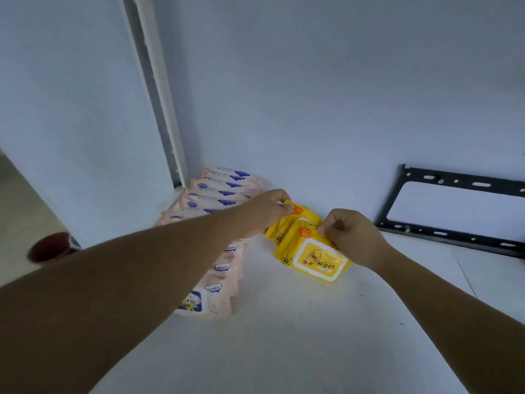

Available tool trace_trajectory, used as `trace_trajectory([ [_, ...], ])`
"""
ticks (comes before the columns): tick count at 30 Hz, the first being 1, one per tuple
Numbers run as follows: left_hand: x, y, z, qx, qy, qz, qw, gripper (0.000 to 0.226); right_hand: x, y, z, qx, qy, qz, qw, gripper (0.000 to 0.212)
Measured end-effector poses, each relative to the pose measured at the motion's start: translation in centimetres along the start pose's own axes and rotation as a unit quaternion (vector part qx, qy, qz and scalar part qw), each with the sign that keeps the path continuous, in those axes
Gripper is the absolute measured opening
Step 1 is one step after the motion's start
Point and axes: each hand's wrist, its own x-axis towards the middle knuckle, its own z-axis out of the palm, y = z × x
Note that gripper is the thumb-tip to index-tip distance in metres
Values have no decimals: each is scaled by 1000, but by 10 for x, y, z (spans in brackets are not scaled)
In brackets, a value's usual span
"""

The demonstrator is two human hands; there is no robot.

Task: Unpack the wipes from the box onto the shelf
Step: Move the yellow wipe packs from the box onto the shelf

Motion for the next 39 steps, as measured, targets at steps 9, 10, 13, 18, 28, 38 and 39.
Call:
trace_trajectory([
  [9,63,28,-32,297,-25,90,950,10,49,8,19,10,66,10,998,16],
  [10,69,34,-36,342,-27,113,933,8,54,8,21,3,75,8,997,16],
  [13,86,44,-45,437,-25,154,886,13,69,7,23,-19,90,8,996,14],
  [18,106,36,-59,516,-6,169,840,15,93,8,27,-55,76,-5,996,14],
  [28,114,13,-70,588,88,126,794,18,132,-10,40,-76,46,-18,996,11],
  [38,125,-2,-68,568,109,134,805,20,117,-5,32,-128,65,-63,988,20],
  [39,125,-2,-69,564,107,135,808,20,113,-1,28,-108,54,-61,991,25],
])
